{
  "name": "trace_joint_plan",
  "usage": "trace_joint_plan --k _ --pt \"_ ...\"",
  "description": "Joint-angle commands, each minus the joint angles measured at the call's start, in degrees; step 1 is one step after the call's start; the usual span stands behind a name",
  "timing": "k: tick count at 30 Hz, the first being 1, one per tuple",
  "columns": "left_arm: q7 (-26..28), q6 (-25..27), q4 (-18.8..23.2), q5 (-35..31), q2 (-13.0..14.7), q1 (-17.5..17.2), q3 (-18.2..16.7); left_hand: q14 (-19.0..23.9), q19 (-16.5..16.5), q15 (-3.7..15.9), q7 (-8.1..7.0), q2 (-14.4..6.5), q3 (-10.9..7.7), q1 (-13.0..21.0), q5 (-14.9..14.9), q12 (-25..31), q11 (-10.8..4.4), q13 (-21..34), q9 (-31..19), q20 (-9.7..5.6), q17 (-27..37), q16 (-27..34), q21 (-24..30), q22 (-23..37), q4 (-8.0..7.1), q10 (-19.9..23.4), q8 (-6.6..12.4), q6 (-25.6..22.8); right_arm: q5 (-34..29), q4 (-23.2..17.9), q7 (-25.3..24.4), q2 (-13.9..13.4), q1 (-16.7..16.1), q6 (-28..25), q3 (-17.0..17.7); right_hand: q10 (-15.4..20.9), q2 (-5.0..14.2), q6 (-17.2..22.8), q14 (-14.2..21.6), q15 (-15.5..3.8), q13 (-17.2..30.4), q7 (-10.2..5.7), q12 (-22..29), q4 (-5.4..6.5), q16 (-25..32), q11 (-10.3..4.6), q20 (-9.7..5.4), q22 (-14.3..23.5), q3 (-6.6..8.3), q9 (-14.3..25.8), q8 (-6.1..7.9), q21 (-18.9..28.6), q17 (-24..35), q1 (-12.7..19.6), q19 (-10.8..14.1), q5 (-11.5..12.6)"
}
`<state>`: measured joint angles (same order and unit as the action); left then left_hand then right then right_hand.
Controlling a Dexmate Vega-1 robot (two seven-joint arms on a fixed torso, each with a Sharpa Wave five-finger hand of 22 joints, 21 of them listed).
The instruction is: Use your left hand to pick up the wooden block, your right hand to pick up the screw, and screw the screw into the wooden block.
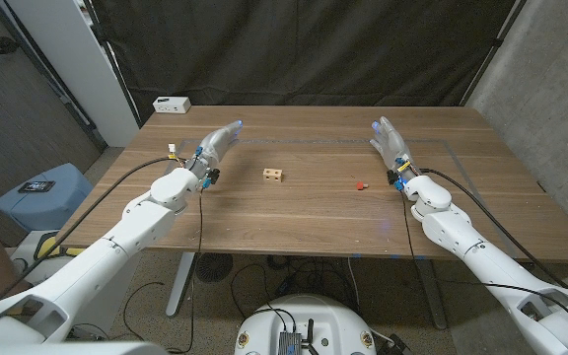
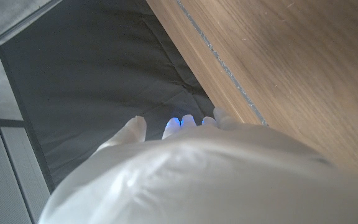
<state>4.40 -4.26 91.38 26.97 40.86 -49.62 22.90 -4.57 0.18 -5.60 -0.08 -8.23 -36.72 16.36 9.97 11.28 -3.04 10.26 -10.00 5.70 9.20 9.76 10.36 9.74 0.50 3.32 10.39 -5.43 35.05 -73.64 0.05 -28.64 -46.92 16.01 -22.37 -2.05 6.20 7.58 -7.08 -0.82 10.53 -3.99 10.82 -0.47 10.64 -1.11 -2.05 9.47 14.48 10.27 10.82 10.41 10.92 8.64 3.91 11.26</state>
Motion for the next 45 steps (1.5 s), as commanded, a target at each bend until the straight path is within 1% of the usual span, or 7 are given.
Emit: trace_joint_plan --k 1,8,11,17,29,37,45 --pt "1.04 5.94 5.85 -6.29 4.53 1.27 1.2 -1.06 -1.27 0.09 -1.15 0.42 -0.31 1.48 0.44 0.1 -1.34 0.23 -0.15 -0.22 0.34 -0.03 -0.17 0.13 1.57 0.17 0.17 0.02 0.13 0.23 -0.21 -0.19 0.02 -0.35 0.16 0.1 -0.2 0.3 -0.15 0.52 0.08 0.12 0.33 -0.25 0.45 0.26 -0.31 0.1 0.43 0.29 0.29 0.33 0.01 0.3 0.58 0.46" --pt "2.51 10.6 10.78 -9.54 6.93 1.01 1.42 -2.77 -3.56 0.58 -1.98 0.57 -0.44 2.74 0.5 -0.07 -1.97 0.22 -0.15 -0.87 0.39 -0.08 -0.35 0.24 3.53 -0.26 0.14 0.38 0.65 2.35 1.25 0.41 0.91 0.47 0.13 0.13 -0.22 0.32 -0.19 0.56 0.08 0.09 0.33 -0.28 0.44 0.26 -0.29 0.1 0.46 0.29 0.26 0.33 0.0 0.28 0.6 0.48" --pt "2.12 12.33 12.62 -10.95 8.09 1.27 1.78 -3.52 -4.93 0.52 -2.28 0.56 -0.4 3.15 0.5 -0.14 -2.2 0.22 -0.15 -0.44 0.4 -0.08 -0.44 0.28 4.22 -0.54 0.05 0.76 0.5 2.99 2.07 0.35 1.36 0.93 -0.02 0.14 -0.24 0.3 -0.2 0.55 0.08 0.08 0.33 -0.29 0.44 0.25 -0.2 0.1 0.46 0.29 0.24 0.3 -0.01 0.27 0.54 0.49" --pt "1.09 17.64 17.02 -14.95 10.96 2.45 3.08 -4.23 -6.21 0.46 -2.54 0.53 -0.34 3.47 0.5 -0.31 -2.21 0.23 -0.16 0.06 0.41 -0.08 -0.5 0.32 4.77 -1.13 -0.16 1.53 0.15 3.35 2.74 0.11 1.84 1.02 -0.26 0.1 -0.26 0.31 -0.24 0.47 0.08 0.06 0.3 -0.32 0.43 0.18 -0.16 0.1 0.47 0.29 0.22 0.29 -0.01 0.26 0.52 0.5" --pt "-1.61 26.3 23.23 -22.43 13.78 5.37 6.34 -6.94 -11.24 1.15 -3.76 0.77 -0.02 4.57 0.49 -0.46 -3.19 0.2 -0.16 -0.07 0.43 0.0 -0.68 0.37 6.67 -2.85 -0.15 3.46 1.0 3.36 2.69 0.24 1.66 0.89 0.25 0.09 -0.27 0.32 -0.26 0.43 0.08 0.06 0.28 -0.42 0.42 0.08 0.0 0.1 0.54 0.28 0.19 0.28 -0.05 0.32 0.47 0.53" --pt "-2.76 31.85 27.11 -28.73 14.84 7.06 8.67 -5.1 -10.18 1.49 -4.47 2.56 0.31 6.82 0.43 0.58 -3.97 0.25 -0.18 0.38 0.44 0.85 0.6 0.38 9.23 -0.44 1.02 1.87 1.6 3.54 2.78 0.09 1.27 1.11 0.78 0.11 -0.26 0.33 -0.27 0.42 0.08 0.0 0.28 -0.47 0.42 0.08 0.01 0.1 0.59 0.29 0.17 0.27 -0.06 0.35 0.46 0.54" --pt "-5.39 34.55 29.83 -36.86 16.18 9.2 11.89 -2.78 -10.22 2.1 -4.63 4.54 0.77 9.42 0.4 1.85 -4.62 0.55 -0.21 1.55 0.48 1.2 0.65 0.38 10.07 3.53 2.0 -0.86 1.91 4.73 3.29 0.3 1.57 1.68 1.02 0.1 -0.26 0.34 -0.31 0.45 0.08 0.0 0.27 -0.51 0.4 0.07 0.09 0.1 0.63 0.29 0.16 0.26 -0.07 0.37 0.43 0.55"
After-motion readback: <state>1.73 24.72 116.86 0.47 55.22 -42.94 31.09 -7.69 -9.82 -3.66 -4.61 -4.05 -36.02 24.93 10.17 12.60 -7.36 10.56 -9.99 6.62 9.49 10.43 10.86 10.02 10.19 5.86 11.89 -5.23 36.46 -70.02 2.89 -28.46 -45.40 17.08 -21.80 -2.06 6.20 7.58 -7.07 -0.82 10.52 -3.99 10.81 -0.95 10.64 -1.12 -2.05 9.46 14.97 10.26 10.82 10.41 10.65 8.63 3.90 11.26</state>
